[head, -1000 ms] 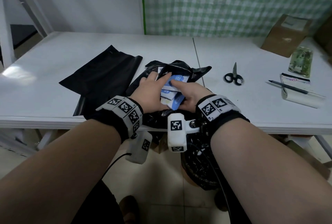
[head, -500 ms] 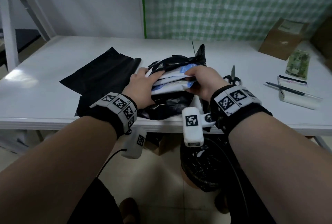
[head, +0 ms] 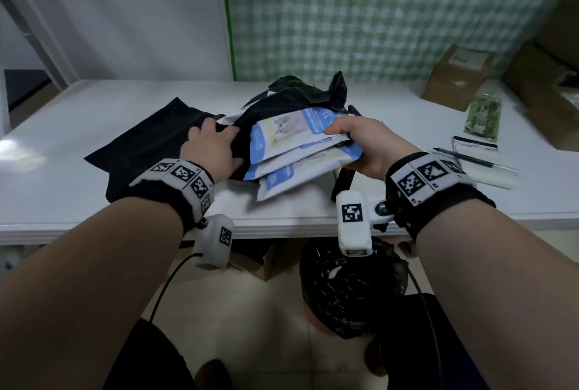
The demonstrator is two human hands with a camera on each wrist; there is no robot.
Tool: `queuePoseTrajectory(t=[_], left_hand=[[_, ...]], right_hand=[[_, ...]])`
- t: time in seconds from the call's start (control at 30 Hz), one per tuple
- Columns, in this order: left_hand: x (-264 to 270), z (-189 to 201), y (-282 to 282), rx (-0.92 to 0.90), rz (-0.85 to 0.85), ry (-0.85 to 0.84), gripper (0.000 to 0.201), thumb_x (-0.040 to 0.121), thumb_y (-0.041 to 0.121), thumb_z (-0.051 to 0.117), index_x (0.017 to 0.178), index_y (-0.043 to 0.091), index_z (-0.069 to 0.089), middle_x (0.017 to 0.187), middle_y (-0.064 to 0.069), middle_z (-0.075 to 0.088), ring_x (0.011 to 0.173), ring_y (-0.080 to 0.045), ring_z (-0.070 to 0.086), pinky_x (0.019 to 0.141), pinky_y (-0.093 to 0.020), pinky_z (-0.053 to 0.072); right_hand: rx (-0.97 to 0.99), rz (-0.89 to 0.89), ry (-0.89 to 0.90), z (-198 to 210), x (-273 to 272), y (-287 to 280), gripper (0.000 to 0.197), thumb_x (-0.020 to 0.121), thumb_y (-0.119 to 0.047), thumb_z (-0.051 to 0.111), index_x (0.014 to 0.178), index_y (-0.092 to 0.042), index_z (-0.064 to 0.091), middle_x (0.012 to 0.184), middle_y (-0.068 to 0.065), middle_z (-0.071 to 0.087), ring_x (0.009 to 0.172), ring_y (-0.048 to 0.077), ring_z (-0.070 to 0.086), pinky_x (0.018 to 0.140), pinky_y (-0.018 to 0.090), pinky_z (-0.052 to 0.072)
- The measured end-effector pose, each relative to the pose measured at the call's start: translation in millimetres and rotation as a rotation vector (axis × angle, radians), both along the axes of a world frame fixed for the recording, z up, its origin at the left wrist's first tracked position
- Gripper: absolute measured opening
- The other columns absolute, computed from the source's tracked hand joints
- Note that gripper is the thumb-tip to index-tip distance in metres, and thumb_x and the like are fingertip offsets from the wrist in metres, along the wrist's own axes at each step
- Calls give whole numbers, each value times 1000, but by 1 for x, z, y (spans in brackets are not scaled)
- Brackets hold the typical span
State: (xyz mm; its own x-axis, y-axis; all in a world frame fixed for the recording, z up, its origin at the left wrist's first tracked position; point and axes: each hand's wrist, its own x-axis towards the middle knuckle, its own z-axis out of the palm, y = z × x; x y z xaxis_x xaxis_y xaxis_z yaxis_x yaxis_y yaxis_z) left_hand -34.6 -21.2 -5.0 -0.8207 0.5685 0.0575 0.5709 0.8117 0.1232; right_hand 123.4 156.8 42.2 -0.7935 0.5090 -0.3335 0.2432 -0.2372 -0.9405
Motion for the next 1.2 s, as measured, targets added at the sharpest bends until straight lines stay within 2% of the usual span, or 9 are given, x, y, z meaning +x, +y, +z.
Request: queuePoseTrajectory(t=[0.2,0.37,0.5,0.6,0.67,0.8,0.9,1.1,1.2], left_hand=[[-11,15,7,171,91,-117,48,88,17,55,131,3,39,136,-24,28,108,-45,50,96,-44,42],[-15,27,13,406,149,-302,37,89,18,53,121,0,48,133,-25,38,111,-41,50,97,-38,41],[-10,33,15,530,86,-569,17,90,9,49,105,6,56,93,-14,60,76,-24,59,68,-30,48],[-10,37,18,592,171,-607,14,92,10,43,105,11,49,91,-11,59,66,-18,58,63,-30,48],[-13,40,20,633,232,-570,25,90,17,44,113,7,48,100,-15,59,72,-27,61,69,-36,52],[-26,40,19,619,359,-446,51,80,27,51,124,1,48,128,-24,50,114,-41,53,95,-50,48],[-29,42,15,598,435,-432,47,86,21,54,128,2,49,133,-22,48,120,-38,50,100,-43,45],[-28,46,3,623,559,-406,74,79,44,62,139,12,35,147,-23,20,131,-42,29,110,-42,31],[-27,42,0,682,419,-562,80,57,60,66,124,18,53,135,-14,49,119,-33,49,102,-43,41]], right_hand=[[306,121,-55,2,-1,-4,22,83,-6,60,102,3,62,99,20,64,85,29,62,84,41,52],[718,194,-144,2,-3,-7,30,83,-16,65,103,6,64,96,18,67,81,24,61,77,38,51],[789,234,-181,5,0,-8,29,84,-17,65,102,5,63,88,10,61,77,22,58,71,32,48],[798,294,-212,12,3,-9,16,84,-17,65,93,-4,64,87,8,61,76,21,58,70,29,47],[788,336,-231,16,5,-10,13,82,-16,67,91,-7,65,90,10,65,77,22,61,74,32,51],[763,395,-242,19,5,-11,9,78,-14,69,86,-9,68,86,10,70,76,23,65,78,34,54],[721,424,-230,20,7,-11,9,80,-10,67,88,-7,68,80,7,67,70,21,63,74,29,52],[610,302,-165,12,9,-5,9,82,-7,64,91,-5,65,81,7,66,67,20,64,58,20,54],[602,230,-117,7,8,0,4,83,-10,64,86,-8,66,85,9,66,74,22,63,74,28,52]])
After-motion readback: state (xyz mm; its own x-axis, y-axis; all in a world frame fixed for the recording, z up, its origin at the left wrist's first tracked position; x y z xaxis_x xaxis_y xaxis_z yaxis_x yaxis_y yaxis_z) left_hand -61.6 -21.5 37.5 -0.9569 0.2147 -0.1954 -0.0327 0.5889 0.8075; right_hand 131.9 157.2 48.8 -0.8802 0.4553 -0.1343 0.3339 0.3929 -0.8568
